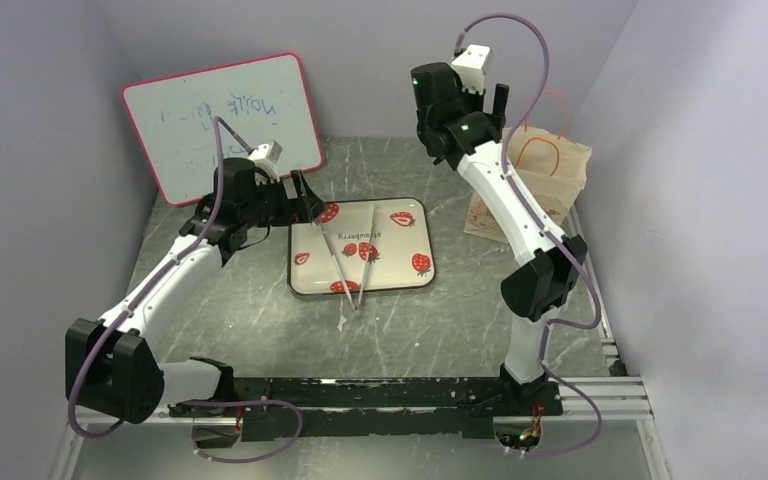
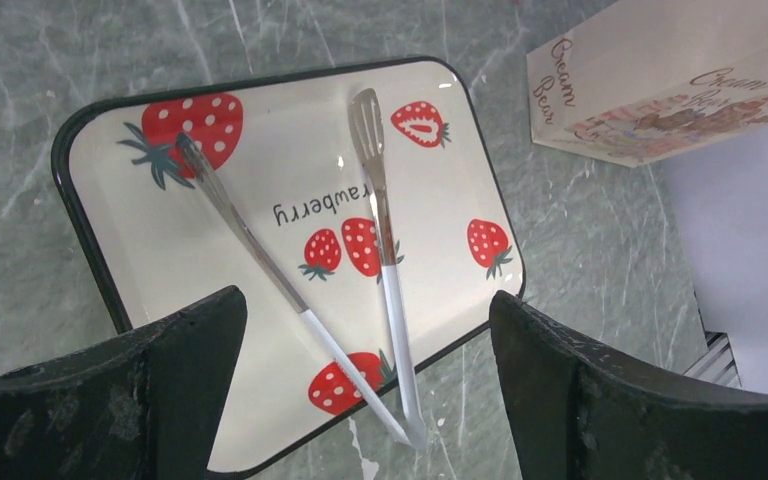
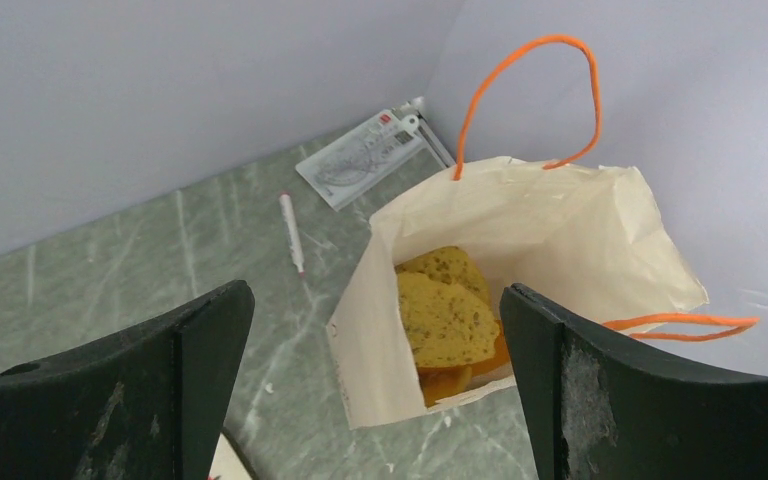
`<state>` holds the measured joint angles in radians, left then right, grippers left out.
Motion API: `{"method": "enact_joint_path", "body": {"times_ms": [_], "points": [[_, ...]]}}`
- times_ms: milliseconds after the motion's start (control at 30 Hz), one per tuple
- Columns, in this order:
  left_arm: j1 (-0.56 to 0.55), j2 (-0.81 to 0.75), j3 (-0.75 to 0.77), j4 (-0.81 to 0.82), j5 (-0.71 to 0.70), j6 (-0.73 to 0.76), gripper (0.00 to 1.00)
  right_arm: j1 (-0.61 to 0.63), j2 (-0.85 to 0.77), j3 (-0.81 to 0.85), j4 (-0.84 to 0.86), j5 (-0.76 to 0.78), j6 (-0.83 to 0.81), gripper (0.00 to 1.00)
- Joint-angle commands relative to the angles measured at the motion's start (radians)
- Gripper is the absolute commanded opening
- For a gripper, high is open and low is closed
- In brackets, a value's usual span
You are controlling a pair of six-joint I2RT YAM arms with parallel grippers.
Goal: Take the fake bread out of the paper bag
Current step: Pick up the paper bag from the center of the board.
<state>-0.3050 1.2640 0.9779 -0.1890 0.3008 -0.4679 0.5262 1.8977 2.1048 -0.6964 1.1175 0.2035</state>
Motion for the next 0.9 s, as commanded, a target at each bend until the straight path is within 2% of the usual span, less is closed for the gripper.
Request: {"method": "enact_joint_path", "body": {"times_ms": [0,167,867], "points": [[-0.006,-0.022,-0.019,-0.056,0.021,0.009,0.96,-0.058,0.027,0.049,-0.165,-0.042,0.095,1.00],[-0.006,-0.040,-0.058,-0.066,0.005,0.002,0.96,-0.107,0.003,-0.013,-0.183,-0.127,0.142,1.00],[-0.006,-0.030,-0.119,-0.165,-0.128,-0.030,0.96,-0.188,0.093,-0.030,-0.240,-0.313,0.174,0.98]]}}
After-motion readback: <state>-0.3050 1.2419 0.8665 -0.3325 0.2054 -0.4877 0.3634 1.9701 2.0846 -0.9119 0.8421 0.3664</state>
